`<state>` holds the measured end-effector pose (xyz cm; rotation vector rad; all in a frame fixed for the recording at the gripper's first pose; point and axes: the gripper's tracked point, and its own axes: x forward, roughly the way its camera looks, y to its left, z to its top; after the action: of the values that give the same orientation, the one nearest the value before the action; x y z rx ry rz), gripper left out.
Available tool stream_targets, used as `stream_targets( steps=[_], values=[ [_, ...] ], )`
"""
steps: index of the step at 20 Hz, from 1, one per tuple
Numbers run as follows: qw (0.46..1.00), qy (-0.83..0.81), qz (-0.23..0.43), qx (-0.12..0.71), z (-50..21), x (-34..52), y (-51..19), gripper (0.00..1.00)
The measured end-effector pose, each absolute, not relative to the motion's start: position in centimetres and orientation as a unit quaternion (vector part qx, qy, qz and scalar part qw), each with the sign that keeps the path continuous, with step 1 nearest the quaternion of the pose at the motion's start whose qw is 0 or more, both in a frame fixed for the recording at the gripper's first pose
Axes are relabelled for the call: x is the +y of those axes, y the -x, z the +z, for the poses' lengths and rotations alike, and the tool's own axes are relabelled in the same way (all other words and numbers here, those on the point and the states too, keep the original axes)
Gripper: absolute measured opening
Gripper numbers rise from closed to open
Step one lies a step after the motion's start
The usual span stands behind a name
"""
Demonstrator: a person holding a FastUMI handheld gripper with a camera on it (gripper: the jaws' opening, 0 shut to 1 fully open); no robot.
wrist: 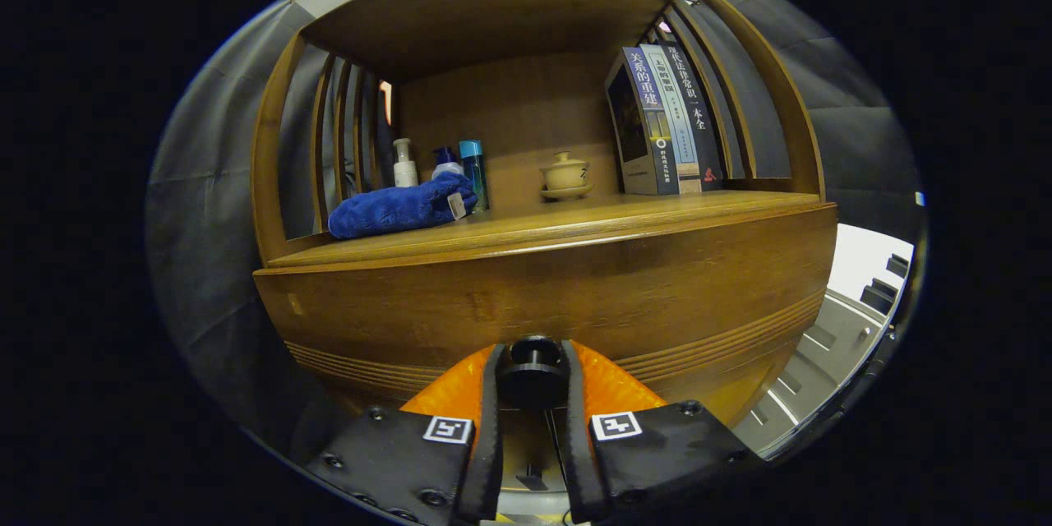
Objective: Pull open the drawer, take out the items inside it, and place them on the countertop above the cabinet.
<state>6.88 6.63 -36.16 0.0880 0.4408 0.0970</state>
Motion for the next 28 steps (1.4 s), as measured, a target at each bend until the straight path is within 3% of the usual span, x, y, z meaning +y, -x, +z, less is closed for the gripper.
stream_targets(
  steps=[14, 28],
  values=[
    [0.965, -0.033, 0.062, 0.253, -33.4, 6.2, 2.5, 0.39],
    [0.969, -0.009, 0.078, 0.236, -31.8, 6.1, 6.9, 0.39]
  ],
)
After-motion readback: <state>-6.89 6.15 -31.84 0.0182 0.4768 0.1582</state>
